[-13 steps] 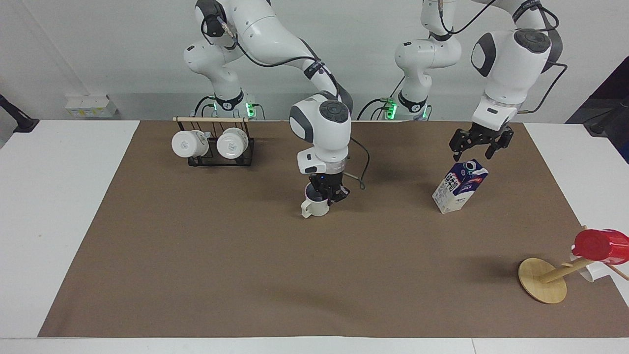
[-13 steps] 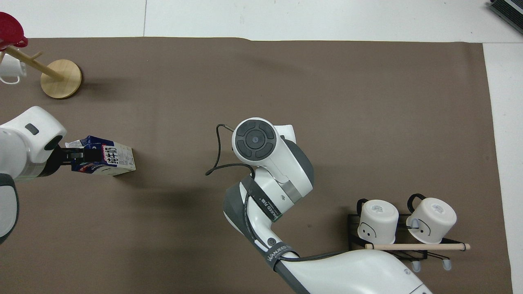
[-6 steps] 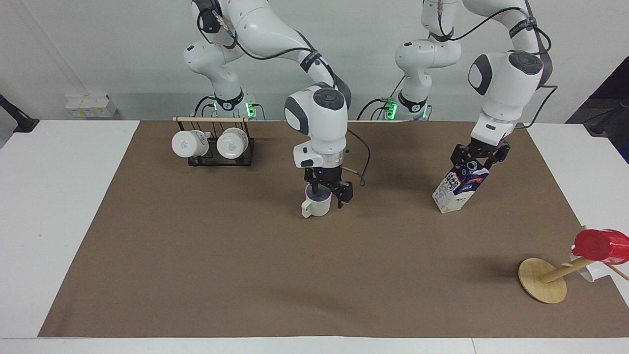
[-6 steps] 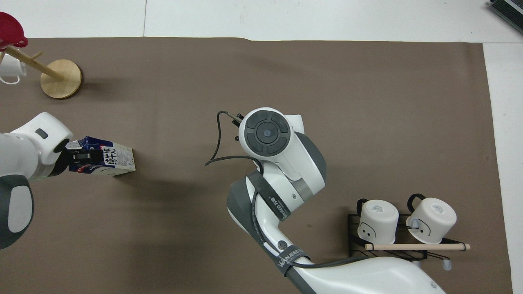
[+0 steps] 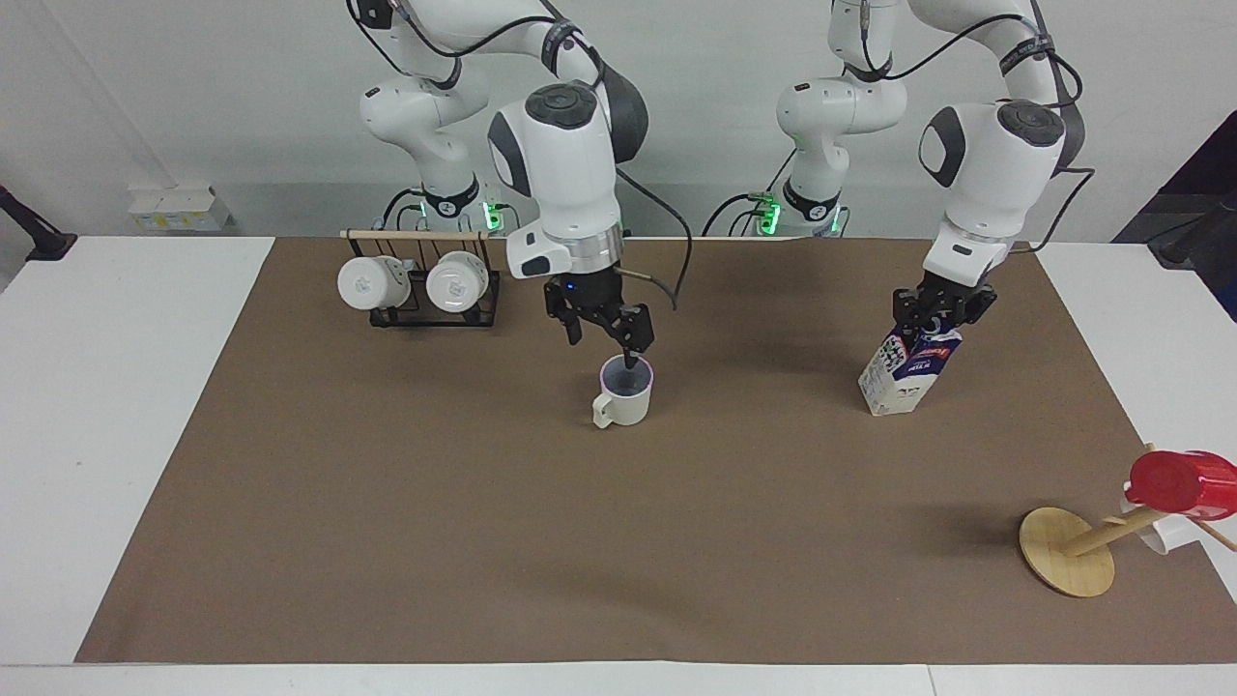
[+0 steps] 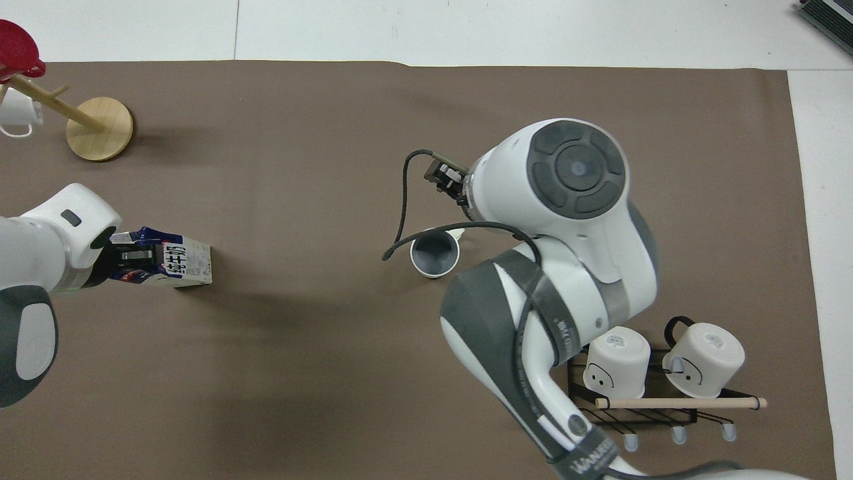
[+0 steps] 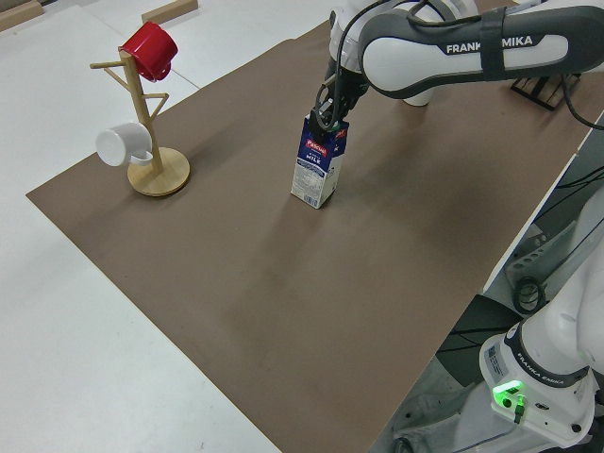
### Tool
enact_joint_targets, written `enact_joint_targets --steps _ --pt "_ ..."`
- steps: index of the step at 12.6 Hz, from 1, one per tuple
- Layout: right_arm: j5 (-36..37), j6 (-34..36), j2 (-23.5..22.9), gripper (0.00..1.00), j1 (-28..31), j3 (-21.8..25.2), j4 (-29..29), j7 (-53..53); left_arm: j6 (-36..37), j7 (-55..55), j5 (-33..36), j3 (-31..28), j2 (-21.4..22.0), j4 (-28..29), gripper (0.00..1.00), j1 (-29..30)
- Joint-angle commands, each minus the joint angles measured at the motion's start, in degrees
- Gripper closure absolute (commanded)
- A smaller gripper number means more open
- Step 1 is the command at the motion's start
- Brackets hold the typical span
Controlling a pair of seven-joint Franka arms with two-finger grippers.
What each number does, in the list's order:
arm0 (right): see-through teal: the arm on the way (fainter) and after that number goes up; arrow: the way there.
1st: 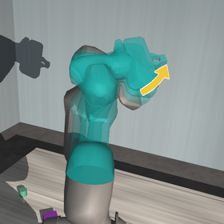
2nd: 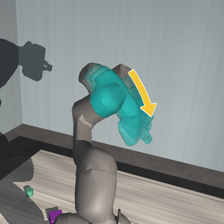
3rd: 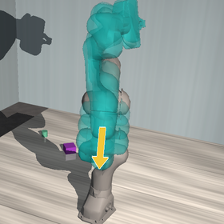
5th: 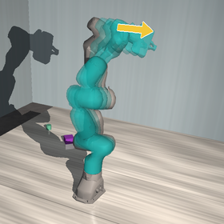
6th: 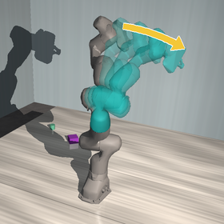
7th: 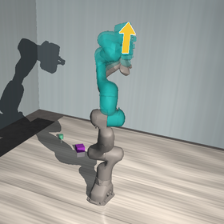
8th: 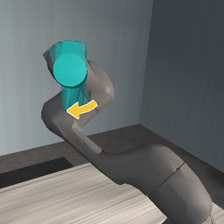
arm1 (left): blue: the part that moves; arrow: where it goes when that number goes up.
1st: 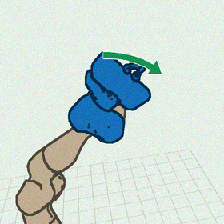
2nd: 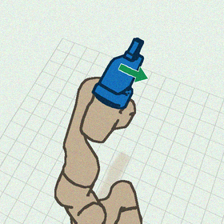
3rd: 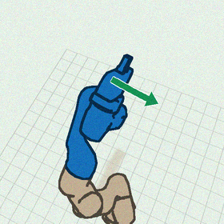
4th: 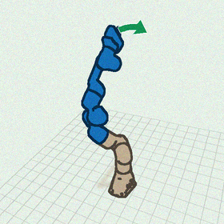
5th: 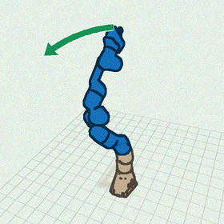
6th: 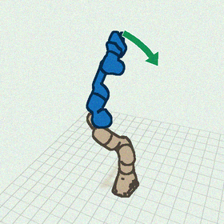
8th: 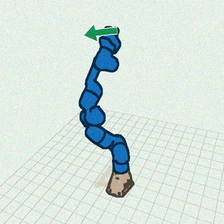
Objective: Place cup and milk on table
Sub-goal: 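Carry the carton with the left gripper while the right gripper withdraws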
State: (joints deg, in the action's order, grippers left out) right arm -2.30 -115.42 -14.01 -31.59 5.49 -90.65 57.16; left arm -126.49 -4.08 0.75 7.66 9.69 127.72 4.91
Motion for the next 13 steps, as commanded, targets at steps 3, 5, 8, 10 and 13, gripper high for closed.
enact_joint_targets --steps 3,5,8,10,13 --pt "-0.87 6.16 4.25 0.0 8.2 -0.22 -1.28 -19.94 6.75 -9.86 -0.3 0.43 -3.43 -8.24 0.51 -5.41" --pt "-0.34 7.66 5.83 0.0 12.59 -0.22 -1.28 -27.59 9.85 -16.81 -1.62 0.43 -5.81 -13.44 0.51 -11.21" --pt "-0.16 9.24 8.64 0.0 17.08 -0.13 -1.19 -35.7 8.89 -25.17 -4.16 0.43 -5.91 -14.69 0.51 -19.39" --pt "-0.16 9.94 10.75 0.0 18.32 -0.13 -1.19 -36.59 8.72 -27.81 -4.79 0.52 -6.08 -15.05 0.51 -24.31" --pt "0.45 11.79 12.95 0.0 20.16 -0.13 -0.93 -41.06 5.12 -33.09 -1.91 0.43 -10.02 -15.13 0.51 -29.77"
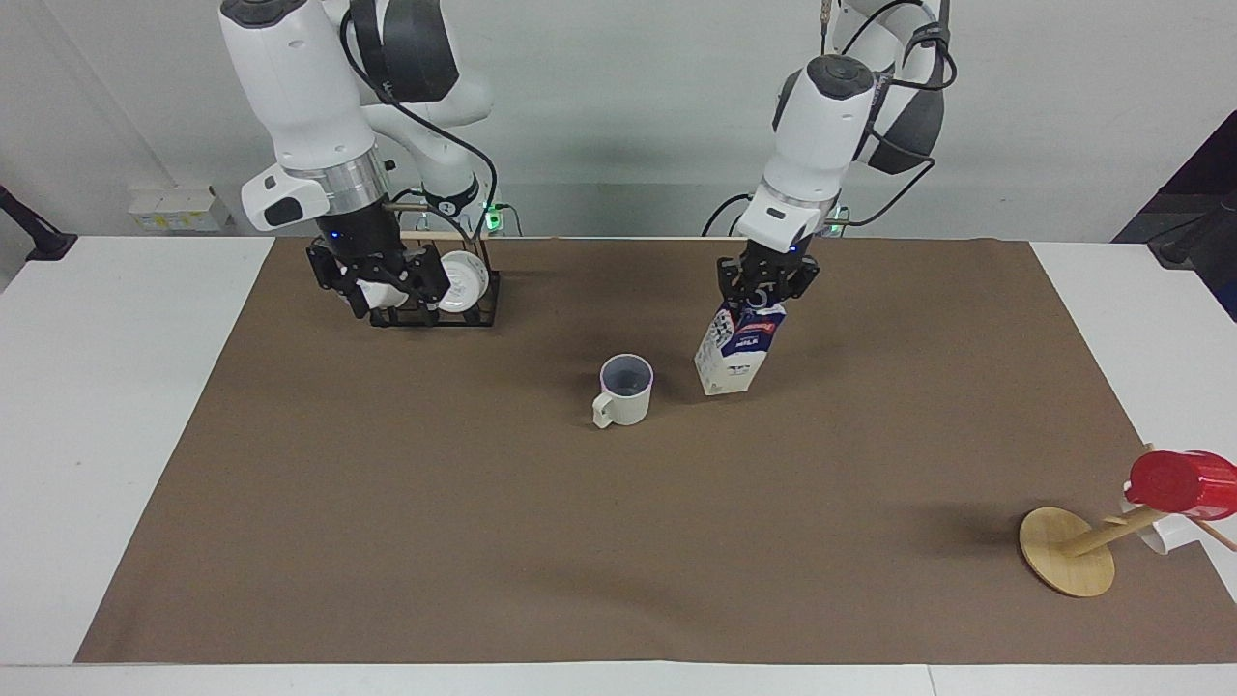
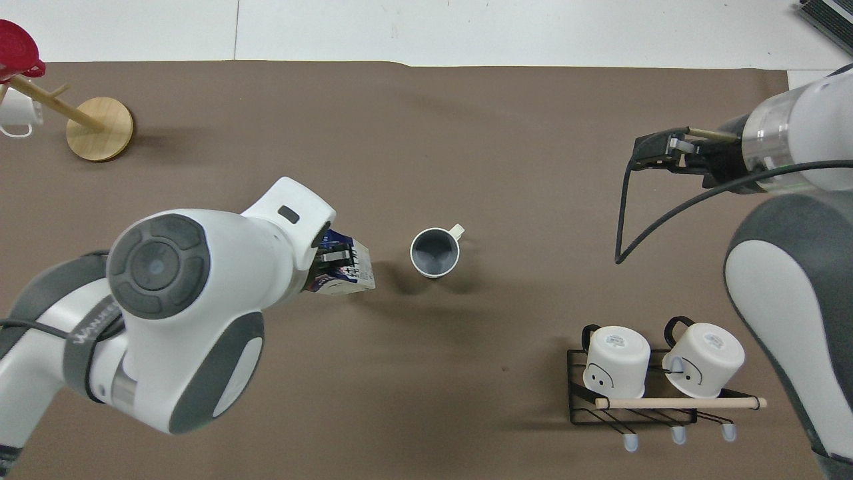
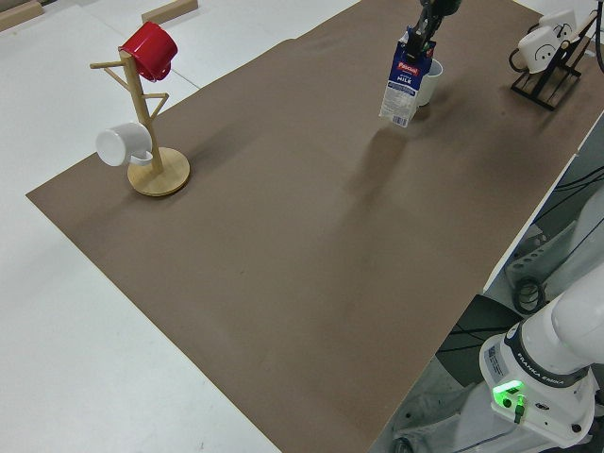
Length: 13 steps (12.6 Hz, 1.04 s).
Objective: Place cup and milk on table
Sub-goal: 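Carry the carton with the left gripper while the right gripper withdraws, then lower the milk carton beside the dark mug with the left gripper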
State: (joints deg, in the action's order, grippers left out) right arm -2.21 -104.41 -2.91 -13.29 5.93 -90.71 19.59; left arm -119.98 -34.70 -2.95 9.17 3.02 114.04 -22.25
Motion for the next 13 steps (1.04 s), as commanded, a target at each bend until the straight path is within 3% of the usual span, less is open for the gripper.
enact_joint_targets --steps 1,6,11,13 --pt "0.63 1.57 2.73 0.0 2.56 -0.57 -0.87 -4.98 -1.57 -4.74 4.77 -1.0 -4.67 -1.71 0.51 -3.67" --pt "0.54 7.36 7.3 0.0 7.22 -0.48 -0.69 -14.29 -2.1 -6.78 6.64 -1.08 -7.14 -3.9 0.51 -4.03" --pt "0.63 14.13 7.57 0.0 12.05 -0.31 0.62 -19.41 -2.28 -6.96 6.82 -1.26 -7.5 -4.09 0.51 -4.03" --pt "1.15 14.32 9.93 0.0 12.68 -0.57 -0.85 -18.63 -2.37 -7.84 10.49 -1.17 -7.5 -4.0 0.51 -4.03"
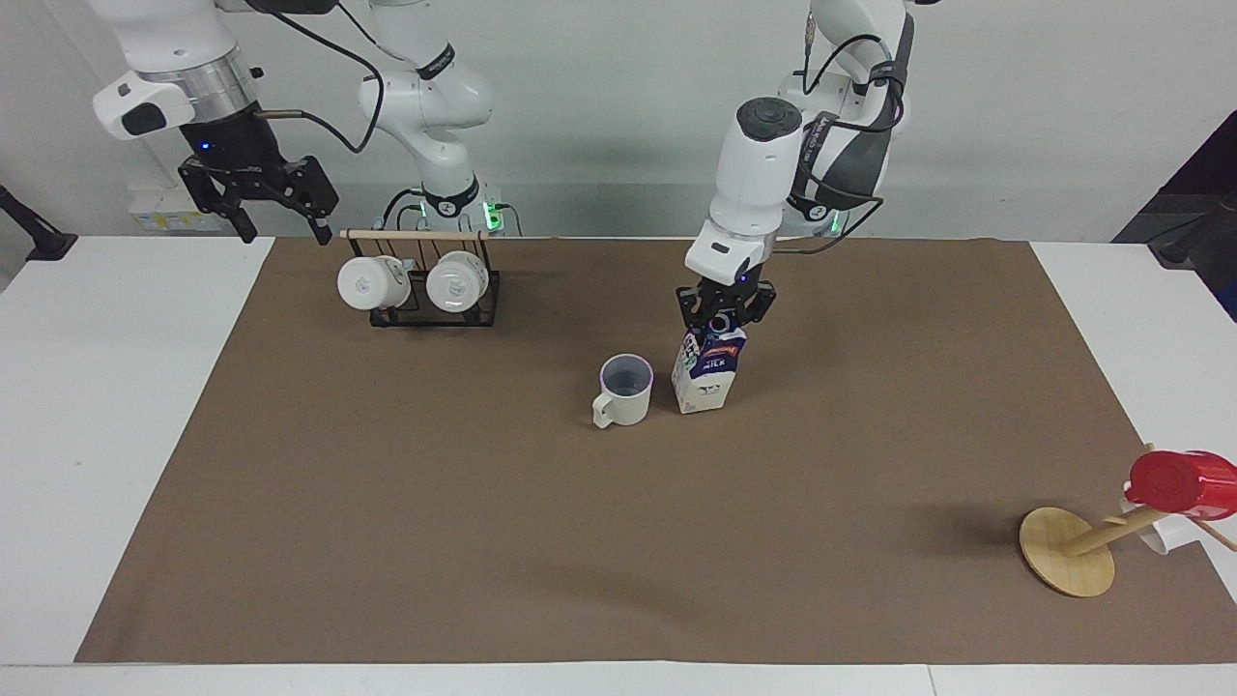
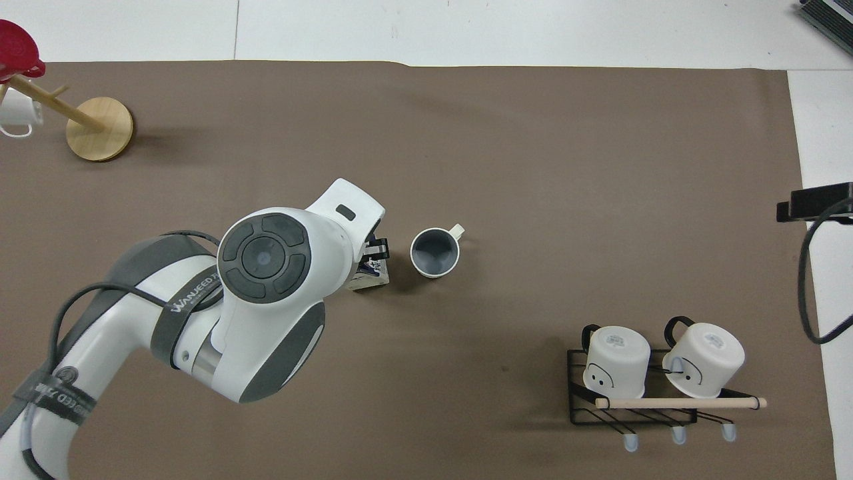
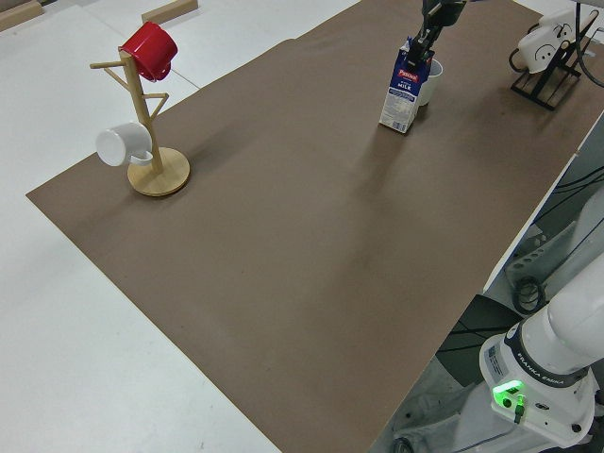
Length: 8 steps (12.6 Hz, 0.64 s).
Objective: Place cup and milk on table
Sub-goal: 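Lower the milk carton beside the dark mug with the left gripper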
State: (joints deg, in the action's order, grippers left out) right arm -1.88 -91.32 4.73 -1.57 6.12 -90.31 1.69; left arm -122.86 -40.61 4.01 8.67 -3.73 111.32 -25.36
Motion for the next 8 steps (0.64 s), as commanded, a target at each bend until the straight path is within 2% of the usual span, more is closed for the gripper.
enact_joint_targets --steps 1,6,8 --pt "1.44 1.49 3.43 0.0 0.95 -0.84 -2.4 -0.72 0.78 -2.19 4.59 -0.68 -0.75 -1.29 0.51 -0.92" --pt "2.75 3.34 3.88 0.0 0.25 -0.93 -2.94 -0.72 -0.18 -2.19 4.6 -0.5 -0.75 -0.41 0.51 -0.39" --pt "3.98 2.21 4.5 0.0 -0.19 -1.37 -5.47 0.67 -0.79 -2.02 4.51 -0.5 -0.75 -0.23 0.51 -0.21"
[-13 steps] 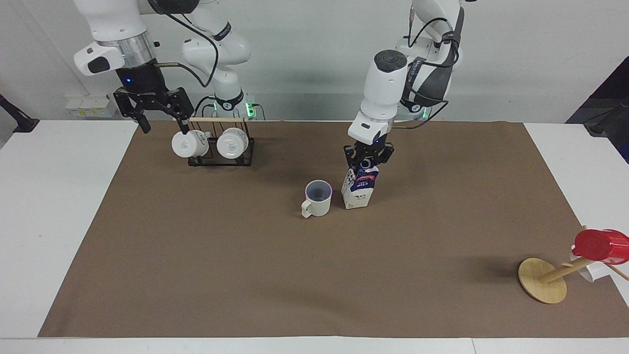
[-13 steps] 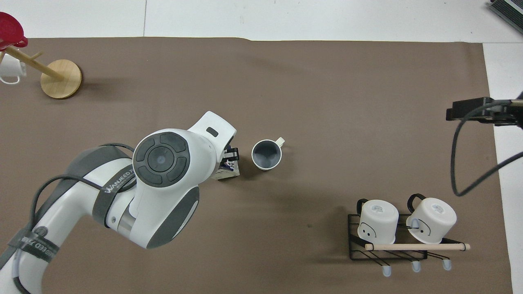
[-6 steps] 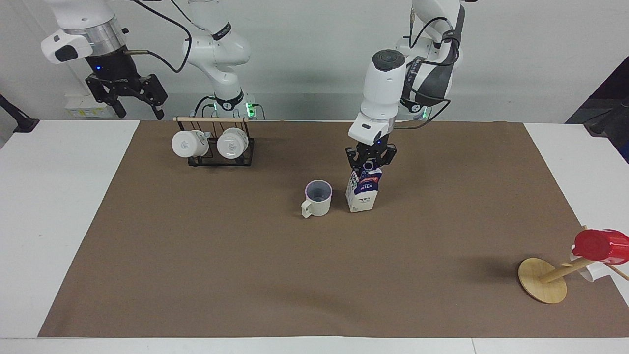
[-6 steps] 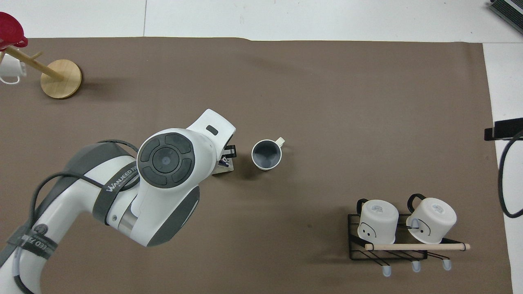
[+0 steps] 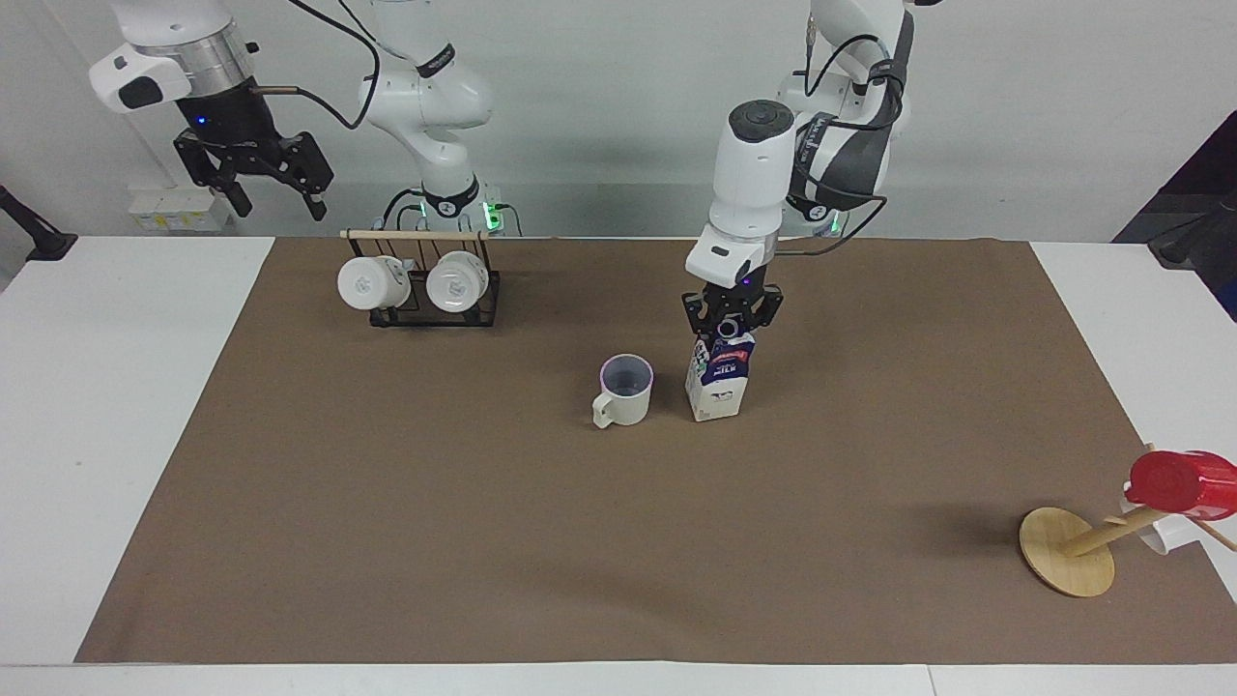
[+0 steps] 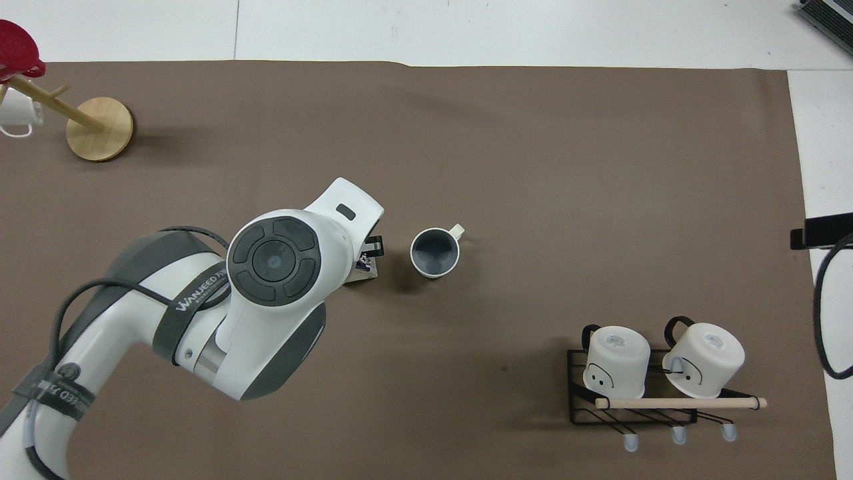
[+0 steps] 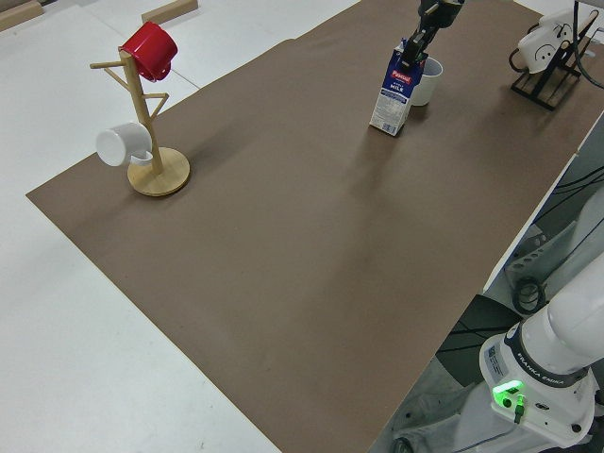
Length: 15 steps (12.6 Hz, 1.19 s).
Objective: Place cup and milk on table
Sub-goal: 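Lower the milk carton beside the dark mug with the left gripper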
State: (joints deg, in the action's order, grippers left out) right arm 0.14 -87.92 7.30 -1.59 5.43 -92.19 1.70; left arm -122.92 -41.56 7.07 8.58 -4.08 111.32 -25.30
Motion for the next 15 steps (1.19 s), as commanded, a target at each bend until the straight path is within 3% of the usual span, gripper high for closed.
enact_joint_targets --steps 1,5,6,7,9,12,15 --pt "2.58 -1.46 1.93 0.0 -0.25 -1.03 -3.43 1.28 -0.83 -0.98 1.46 -0.41 -0.49 -0.06 0.51 -0.19" --pt "2.32 -1.2 1.67 0.0 -0.52 -2.09 -2.82 2.7 -1.36 -0.63 1.46 -0.41 -0.75 0.47 0.5 0.69" --pt "1.28 -0.51 0.97 0.0 -0.52 -2.09 -1.34 2.87 -1.27 -0.63 1.46 -0.41 -0.75 0.39 0.34 0.69" --pt "1.27 -0.59 0.7 0.0 -0.43 -2.09 -0.97 2.78 -0.84 -0.63 1.46 -0.41 -0.75 0.21 0.0 0.52" --pt "1.18 -0.41 -0.35 0.0 -0.43 -2.0 0.6 2.69 1.26 0.77 1.46 -0.67 0.9 -1.02 0.0 0.52" --pt "1.18 -0.41 -0.18 0.0 -0.34 -2.0 0.27 3.04 12.4 6.55 0.85 -1.28 4.07 -7.93 0.0 1.04" --pt "1.0 -0.24 0.61 0.0 -0.34 -2.0 -0.88 4.53 21.73 18.23 -2.04 -1.46 4.17 -14.63 0.0 6.65"
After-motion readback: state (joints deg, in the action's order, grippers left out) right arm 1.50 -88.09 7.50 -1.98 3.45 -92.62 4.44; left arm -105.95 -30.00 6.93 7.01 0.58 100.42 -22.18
